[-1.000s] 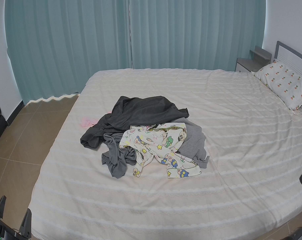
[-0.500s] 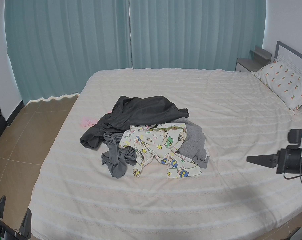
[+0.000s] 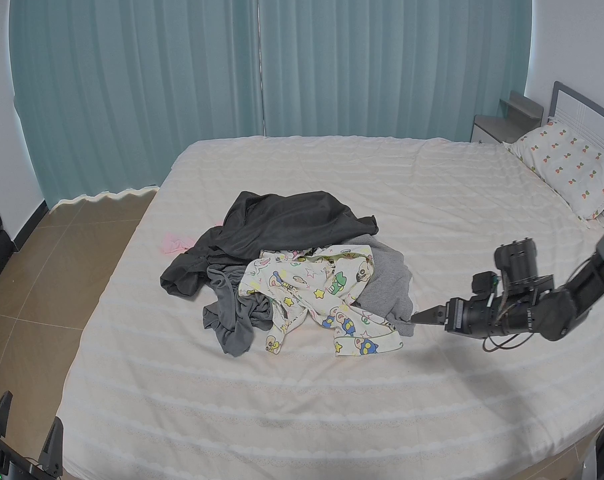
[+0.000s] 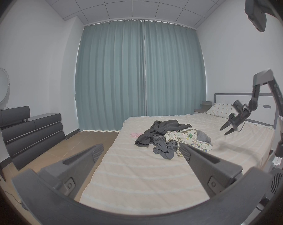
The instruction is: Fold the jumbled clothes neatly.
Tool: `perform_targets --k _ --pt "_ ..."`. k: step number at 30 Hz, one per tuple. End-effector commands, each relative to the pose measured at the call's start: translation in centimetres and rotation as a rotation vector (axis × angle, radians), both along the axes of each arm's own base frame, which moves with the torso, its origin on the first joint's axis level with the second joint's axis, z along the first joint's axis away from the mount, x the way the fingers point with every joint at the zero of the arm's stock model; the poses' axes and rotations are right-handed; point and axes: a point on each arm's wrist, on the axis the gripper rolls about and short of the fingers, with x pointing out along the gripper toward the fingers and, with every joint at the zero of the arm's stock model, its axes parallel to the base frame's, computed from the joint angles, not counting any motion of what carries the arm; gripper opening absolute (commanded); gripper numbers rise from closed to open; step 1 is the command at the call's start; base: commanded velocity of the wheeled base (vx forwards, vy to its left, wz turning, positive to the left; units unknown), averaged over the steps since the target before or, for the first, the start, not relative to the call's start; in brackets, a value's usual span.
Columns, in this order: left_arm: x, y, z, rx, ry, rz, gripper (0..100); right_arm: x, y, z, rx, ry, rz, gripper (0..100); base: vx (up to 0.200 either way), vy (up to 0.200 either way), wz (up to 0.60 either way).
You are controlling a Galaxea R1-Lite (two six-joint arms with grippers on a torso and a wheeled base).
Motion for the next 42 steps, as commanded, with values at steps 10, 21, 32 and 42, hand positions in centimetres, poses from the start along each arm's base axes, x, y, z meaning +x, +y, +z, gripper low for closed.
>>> perform_targets --k 10,21,32,42 --pt "0.1 0.0 -0.5 0.0 0.008 0.001 100 6.3 4.3 -8.1 -0.069 0.024 -0.017 100 0.0 0.0 0.0" --pt "0.1 0.0 -0.5 0.0 0.008 0.001 100 7.4 5.5 -8.2 -0.085 0.042 0.004 100 0.0 0.0 0.0" --pt "0.1 0.0 -0.5 0.0 0.008 -0.001 100 9.2 7.0 -8.2 -0.1 0.094 0.029 100 0.0 0.0 0.0" --pt "0.1 0.0 -0.5 0.0 0.008 0.001 100 9.8 7.2 -8.2 -0.128 0.126 0.043 100 0.0 0.0 0.0"
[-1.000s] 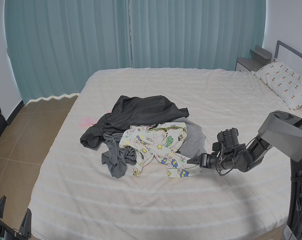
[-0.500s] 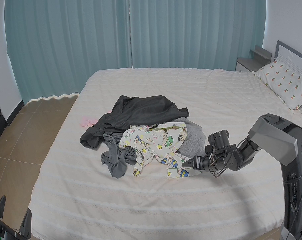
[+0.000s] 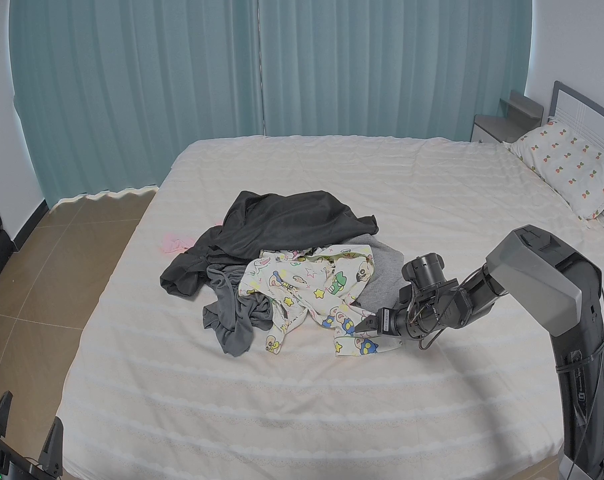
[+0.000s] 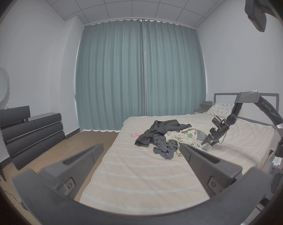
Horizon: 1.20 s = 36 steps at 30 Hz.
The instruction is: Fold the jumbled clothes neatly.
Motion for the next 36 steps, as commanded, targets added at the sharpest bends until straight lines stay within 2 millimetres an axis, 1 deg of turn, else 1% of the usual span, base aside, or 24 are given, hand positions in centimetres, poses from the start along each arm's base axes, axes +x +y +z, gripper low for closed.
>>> perform_targets --k 1,3,4,10,16,18,21,24,27,28,29,30,32,36 --pt "0.1 0.0 -0.5 0.0 0.008 0.001 100 0.3 0.2 0.2 -0.002 -0.008 0.008 100 0.0 0.0 0.0" --pt "0.1 0.0 -0.5 0.0 0.008 0.001 100 0.3 0.2 0.2 -0.003 -0.007 0.009 100 0.0 0.0 0.0" --pt "0.1 0.0 -0.5 0.0 0.008 0.001 100 0.4 0.3 0.3 -0.005 -0.007 0.008 0 0.0 0.0 0.0" --pt "0.1 0.0 -0.5 0.0 0.008 0.001 100 0.3 0.3 0.2 -0.024 0.035 0.007 0 0.0 0.0 0.0" --pt "0.1 0.0 -0.5 0.0 0.008 0.0 100 -0.1 0.0 0.2 -0.039 0.071 0.006 0 0.0 0.0 0.0" --pt "0.1 0.0 -0.5 0.0 0.008 0.0 100 -0.6 -0.2 0.3 -0.039 0.08 0.003 0 0.0 0.0 0.0" --pt "0.1 0.0 -0.5 0.0 0.008 0.001 100 -2.0 -0.8 1.0 -0.038 0.098 0.007 0 0.0 0.0 0.0" --pt "0.1 0.0 -0.5 0.0 0.008 0.0 100 -3.3 -1.5 2.5 -0.011 0.054 0.002 0 0.0 0.0 0.0" --pt "0.1 0.0 -0.5 0.0 0.008 0.001 100 -5.0 -2.6 4.8 0.06 -0.025 0.017 0 0.0 0.0 0.0" --pt "0.1 0.0 -0.5 0.0 0.008 0.001 100 -5.1 -2.6 4.8 0.063 -0.027 0.019 0 0.0 0.0 0.0" --pt "0.1 0.0 -0.5 0.0 0.008 0.001 100 -6.4 -3.2 5.9 0.096 -0.055 0.036 0 0.0 0.0 0.0" --pt "0.1 0.0 -0.5 0.0 0.008 0.0 100 -6.4 -3.2 5.9 0.096 -0.055 0.036 0 0.0 0.0 0.0" --pt "0.1 0.0 -0.5 0.0 0.008 0.0 100 -8.6 -4.1 7.3 0.136 -0.115 0.051 0 0.0 0.0 0.0" --pt "0.1 0.0 -0.5 0.0 0.008 0.001 100 -10.2 -5.0 8.1 0.167 -0.18 0.055 0 0.0 0.0 0.0"
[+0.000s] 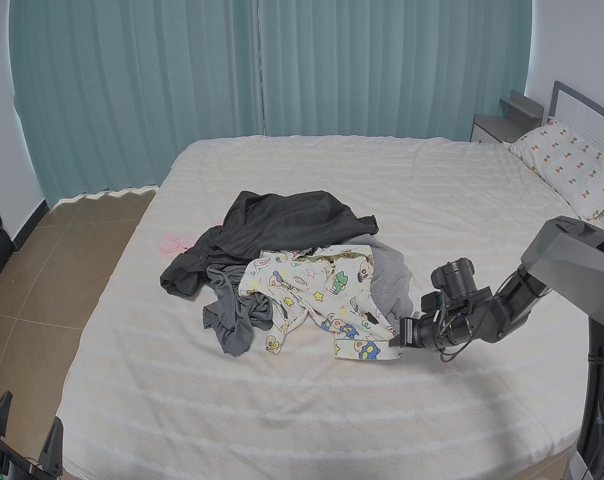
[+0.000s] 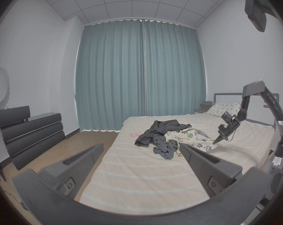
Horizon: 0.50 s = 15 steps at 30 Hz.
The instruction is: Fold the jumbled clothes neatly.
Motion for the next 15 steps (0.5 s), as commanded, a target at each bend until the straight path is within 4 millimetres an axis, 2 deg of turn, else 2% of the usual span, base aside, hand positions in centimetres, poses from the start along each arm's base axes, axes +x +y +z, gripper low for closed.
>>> perform_targets --k 1,3,10,15 --pt "0.1 0.0 -0.5 0.0 0.008 0.0 100 -4.2 -2.1 4.8 0.093 -0.161 0.013 0 0.0 0.0 0.0" --pt "0.1 0.0 -0.5 0.006 0.008 0.0 100 -4.8 -2.4 5.6 0.117 -0.212 0.02 0 0.0 0.0 0.0" --pt "0.1 0.0 -0.5 -0.002 0.008 -0.003 100 -7.5 -3.1 10.9 0.186 -0.38 0.054 0 0.0 0.0 0.0" --pt "0.1 0.0 -0.5 -0.002 0.008 -0.005 100 -9.1 -3.1 13.7 0.202 -0.432 0.073 0 0.0 0.0 0.0"
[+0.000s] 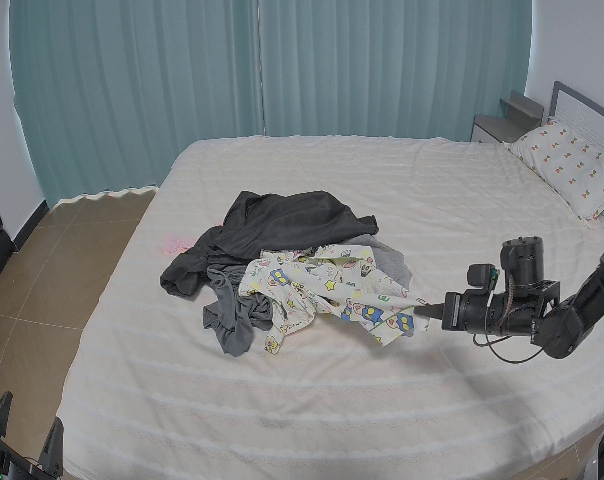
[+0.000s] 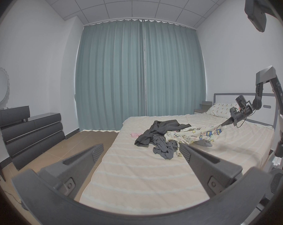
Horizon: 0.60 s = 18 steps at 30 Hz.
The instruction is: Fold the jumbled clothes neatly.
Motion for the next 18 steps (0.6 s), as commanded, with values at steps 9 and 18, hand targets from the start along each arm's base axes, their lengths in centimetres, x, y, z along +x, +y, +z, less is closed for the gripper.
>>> perform_targets --k 9,18 --pt "0.1 0.0 -0.5 0.005 0.003 -0.016 100 -4.0 -0.4 8.8 0.059 -0.2 0.039 0 0.0 0.0 0.0" --pt "-1.3 0.0 11.0 -0.181 -0.24 -0.06 100 -5.3 -0.8 13.2 0.076 -0.256 0.042 0 0.0 0.0 0.0"
